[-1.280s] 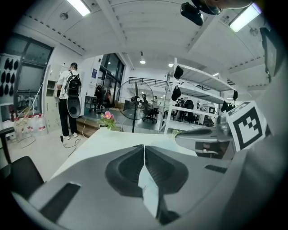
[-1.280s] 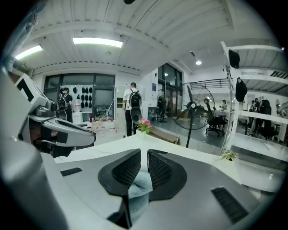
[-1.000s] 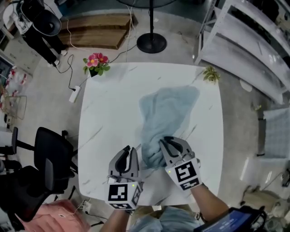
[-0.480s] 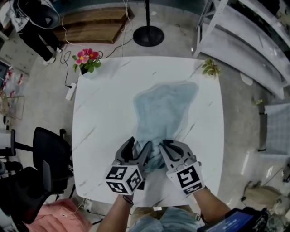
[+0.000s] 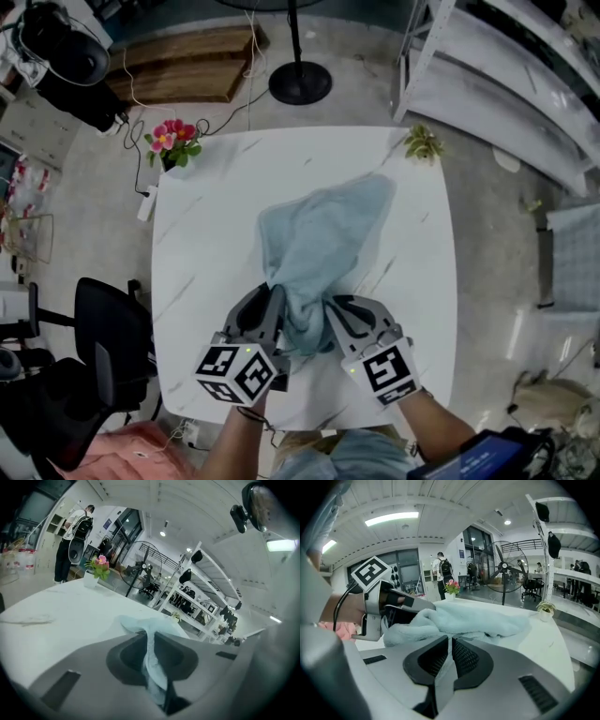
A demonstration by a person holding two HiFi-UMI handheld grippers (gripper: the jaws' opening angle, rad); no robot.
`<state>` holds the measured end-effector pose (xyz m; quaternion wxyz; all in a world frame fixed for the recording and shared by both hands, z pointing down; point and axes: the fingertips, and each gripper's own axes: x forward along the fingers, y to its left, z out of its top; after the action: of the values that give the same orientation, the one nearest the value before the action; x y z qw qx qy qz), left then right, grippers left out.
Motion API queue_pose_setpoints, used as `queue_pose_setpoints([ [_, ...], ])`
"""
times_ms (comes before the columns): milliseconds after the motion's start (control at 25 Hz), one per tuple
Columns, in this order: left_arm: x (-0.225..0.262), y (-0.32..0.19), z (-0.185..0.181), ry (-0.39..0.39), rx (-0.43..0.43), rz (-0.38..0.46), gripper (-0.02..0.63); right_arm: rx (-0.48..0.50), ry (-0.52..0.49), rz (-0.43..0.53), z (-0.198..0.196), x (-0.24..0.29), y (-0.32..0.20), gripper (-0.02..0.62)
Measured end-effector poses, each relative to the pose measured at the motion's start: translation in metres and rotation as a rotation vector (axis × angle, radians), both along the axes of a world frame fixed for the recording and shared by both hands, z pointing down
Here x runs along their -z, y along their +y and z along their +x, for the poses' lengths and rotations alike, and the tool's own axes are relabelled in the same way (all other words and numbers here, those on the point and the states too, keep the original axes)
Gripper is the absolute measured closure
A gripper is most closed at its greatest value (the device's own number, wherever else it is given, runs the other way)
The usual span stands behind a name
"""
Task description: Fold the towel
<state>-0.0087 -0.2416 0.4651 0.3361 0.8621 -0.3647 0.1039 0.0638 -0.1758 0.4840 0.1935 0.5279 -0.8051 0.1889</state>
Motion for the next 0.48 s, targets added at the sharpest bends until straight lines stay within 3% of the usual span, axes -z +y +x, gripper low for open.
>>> queue_pose_setpoints([
  [280,0.051,-0.034,-0.042,-0.043,0.068,0.077,0.558,-0.009,-0.002,0.034,0.001,0.021,-0.005,0.554],
  [480,0.060,-0.055,-0.088,-0.066,0.097,0.123,0.558,-0.067,0.017,0.027,-0.007,0.026,-0.007,0.555],
])
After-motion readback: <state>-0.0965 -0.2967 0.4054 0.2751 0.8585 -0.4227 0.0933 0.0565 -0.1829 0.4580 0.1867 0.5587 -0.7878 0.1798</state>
